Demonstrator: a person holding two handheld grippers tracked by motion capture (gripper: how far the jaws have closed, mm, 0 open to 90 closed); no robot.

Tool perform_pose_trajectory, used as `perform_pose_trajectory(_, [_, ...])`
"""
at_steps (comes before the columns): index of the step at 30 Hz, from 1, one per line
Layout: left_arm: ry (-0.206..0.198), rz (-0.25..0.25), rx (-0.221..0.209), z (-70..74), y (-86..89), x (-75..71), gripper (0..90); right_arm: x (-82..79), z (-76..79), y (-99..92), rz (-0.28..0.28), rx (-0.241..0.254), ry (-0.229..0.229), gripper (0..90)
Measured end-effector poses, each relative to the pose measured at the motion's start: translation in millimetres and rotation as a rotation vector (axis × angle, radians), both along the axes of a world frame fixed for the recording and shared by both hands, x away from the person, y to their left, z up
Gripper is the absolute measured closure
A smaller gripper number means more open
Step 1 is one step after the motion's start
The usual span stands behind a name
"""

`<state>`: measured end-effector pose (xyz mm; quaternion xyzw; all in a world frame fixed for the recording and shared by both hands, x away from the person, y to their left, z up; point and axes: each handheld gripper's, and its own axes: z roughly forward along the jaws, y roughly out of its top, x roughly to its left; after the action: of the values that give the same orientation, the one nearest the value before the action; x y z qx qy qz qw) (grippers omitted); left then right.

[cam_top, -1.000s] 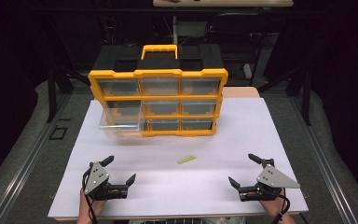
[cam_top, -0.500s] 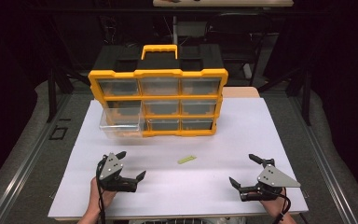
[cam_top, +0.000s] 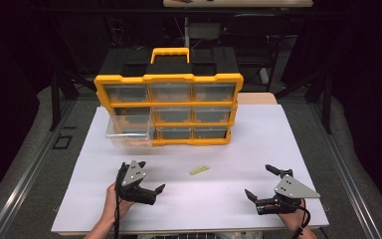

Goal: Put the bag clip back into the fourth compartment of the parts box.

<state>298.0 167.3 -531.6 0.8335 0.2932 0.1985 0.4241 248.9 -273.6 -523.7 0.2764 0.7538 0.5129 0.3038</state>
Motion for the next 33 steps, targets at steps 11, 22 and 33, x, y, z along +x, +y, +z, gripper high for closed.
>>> perform_pose_trajectory(11, [0.031, -0.045, 0.065, 1.2, -20.7, 12.8, 0.0, 1.1, -1.2, 0.1, 0.001, -0.003, 0.018, 0.0])
perform_pose_trajectory(22, [0.045, -0.059, 0.103, 4.7, -39.0, 26.2, 0.1, 2.5, -2.5, 0.8, 0.006, -0.005, 0.043, 0.0])
perform_pose_trajectory(33, [0.05, -0.094, 0.158, 12.0, -57.1, 35.9, 0.2, 3.8, -3.4, 0.4, 0.002, -0.008, 0.054, 0.0])
